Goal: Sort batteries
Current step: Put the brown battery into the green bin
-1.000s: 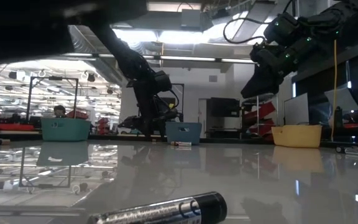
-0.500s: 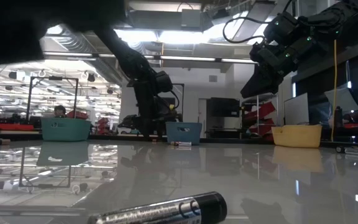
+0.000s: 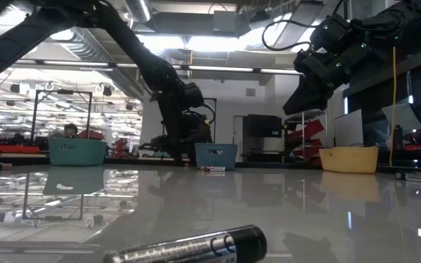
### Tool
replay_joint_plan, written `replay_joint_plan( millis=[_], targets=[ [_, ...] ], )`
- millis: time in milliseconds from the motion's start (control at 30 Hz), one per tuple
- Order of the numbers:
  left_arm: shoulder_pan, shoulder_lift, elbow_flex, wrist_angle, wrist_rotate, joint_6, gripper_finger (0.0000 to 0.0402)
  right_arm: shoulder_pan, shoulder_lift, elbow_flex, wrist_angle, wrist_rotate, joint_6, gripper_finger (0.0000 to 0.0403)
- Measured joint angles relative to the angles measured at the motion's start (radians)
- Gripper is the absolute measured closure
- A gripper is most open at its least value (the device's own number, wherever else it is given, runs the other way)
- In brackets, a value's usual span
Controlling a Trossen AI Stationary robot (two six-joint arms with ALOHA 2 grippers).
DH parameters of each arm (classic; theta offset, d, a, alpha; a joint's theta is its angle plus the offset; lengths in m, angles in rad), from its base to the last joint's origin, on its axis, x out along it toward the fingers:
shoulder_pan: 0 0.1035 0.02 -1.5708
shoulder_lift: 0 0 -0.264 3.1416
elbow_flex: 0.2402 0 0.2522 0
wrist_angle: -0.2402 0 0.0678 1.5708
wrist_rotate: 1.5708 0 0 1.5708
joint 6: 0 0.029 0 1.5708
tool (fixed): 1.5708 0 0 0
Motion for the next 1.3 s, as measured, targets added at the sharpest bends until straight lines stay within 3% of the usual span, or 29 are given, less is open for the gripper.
replay_joint_plan(
  millis=[267, 567, 667, 800, 867, 1300],
  targets=[
    [-0.007, -0.052, -0.005, -0.106, 0.034, 0.086, 0.0226, -0.001, 0.000, 0.000, 0.000, 0.000, 0.000, 0.0267],
    [0.000, -0.124, -0.002, -0.020, -0.017, 0.380, 0.0268, -0.001, 0.000, 0.000, 0.009, 0.011, 0.000, 0.0267],
    [0.002, -0.109, -0.002, -0.025, -0.022, 0.502, 0.0296, -0.001, 0.000, 0.000, 0.012, 0.011, 0.000, 0.0267],
    [-0.005, -0.095, -0.003, -0.023, -0.046, 0.603, 0.0373, -0.001, 0.000, 0.000, 0.023, 0.019, 0.000, 0.0267],
    [-0.007, -0.095, -0.003, -0.011, -0.050, 0.629, 0.0392, -0.001, 0.000, 0.000, 0.028, 0.028, 0.000, 0.0267],
    [0.008, -0.052, -0.012, 0.006, -0.046, 0.736, 0.0401, -0.001, 0.000, 0.000, 0.039, 0.039, 0.000, 0.0267]
  ],
)
